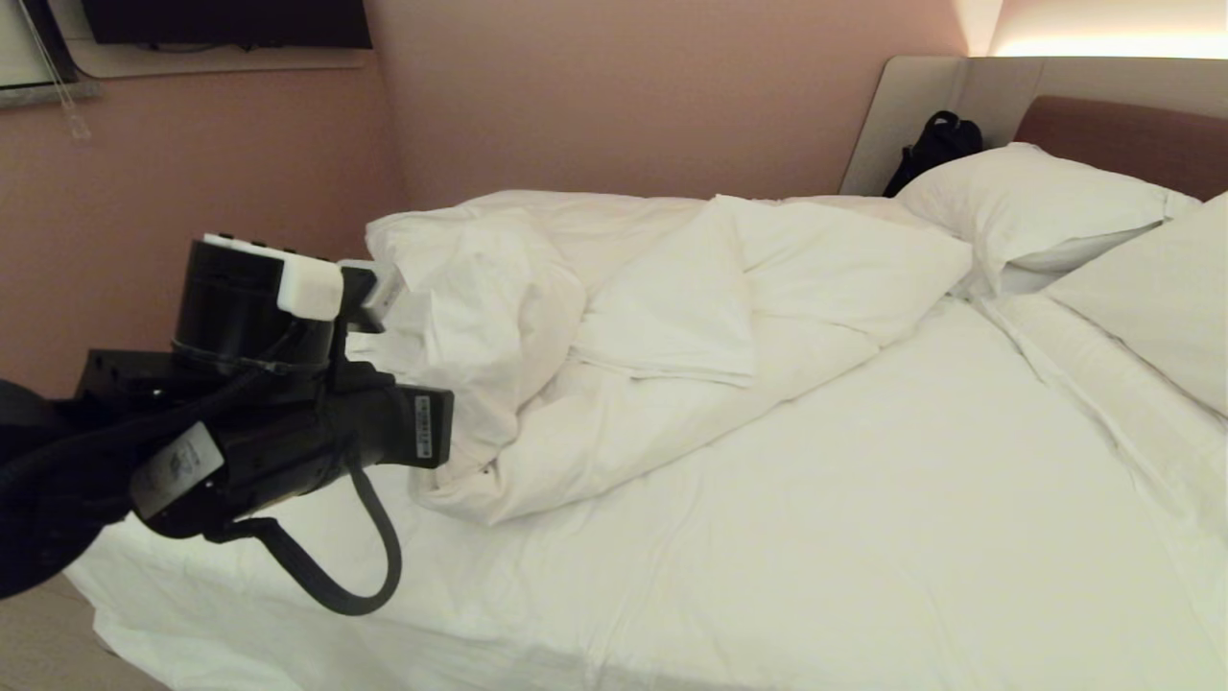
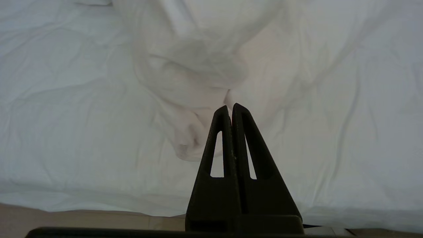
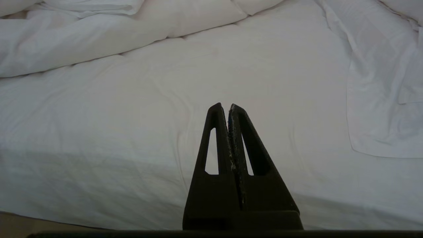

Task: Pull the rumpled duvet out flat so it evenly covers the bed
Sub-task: Flatten the corners of the folded blanket

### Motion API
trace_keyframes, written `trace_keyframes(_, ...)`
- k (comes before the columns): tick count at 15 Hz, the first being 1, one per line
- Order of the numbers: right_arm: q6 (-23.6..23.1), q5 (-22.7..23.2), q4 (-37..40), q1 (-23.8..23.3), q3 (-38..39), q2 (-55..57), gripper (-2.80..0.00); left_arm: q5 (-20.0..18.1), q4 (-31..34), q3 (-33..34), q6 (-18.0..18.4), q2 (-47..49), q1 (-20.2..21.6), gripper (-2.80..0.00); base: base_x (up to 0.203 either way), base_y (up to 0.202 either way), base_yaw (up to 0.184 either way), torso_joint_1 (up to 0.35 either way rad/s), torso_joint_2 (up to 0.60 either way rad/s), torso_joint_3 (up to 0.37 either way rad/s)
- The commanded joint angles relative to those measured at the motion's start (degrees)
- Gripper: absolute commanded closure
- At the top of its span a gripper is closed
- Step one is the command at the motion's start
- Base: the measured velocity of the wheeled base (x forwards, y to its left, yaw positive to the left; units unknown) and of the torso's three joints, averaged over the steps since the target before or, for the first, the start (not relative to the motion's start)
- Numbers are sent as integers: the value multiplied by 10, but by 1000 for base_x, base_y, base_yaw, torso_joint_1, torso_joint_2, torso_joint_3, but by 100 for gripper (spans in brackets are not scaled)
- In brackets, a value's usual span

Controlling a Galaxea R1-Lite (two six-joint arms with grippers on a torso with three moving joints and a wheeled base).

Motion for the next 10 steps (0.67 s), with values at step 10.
trace_keyframes(10,0,0,0,0,0,0,0,5,-101,-31,9,148,28,0,0,0,0,0,0,0)
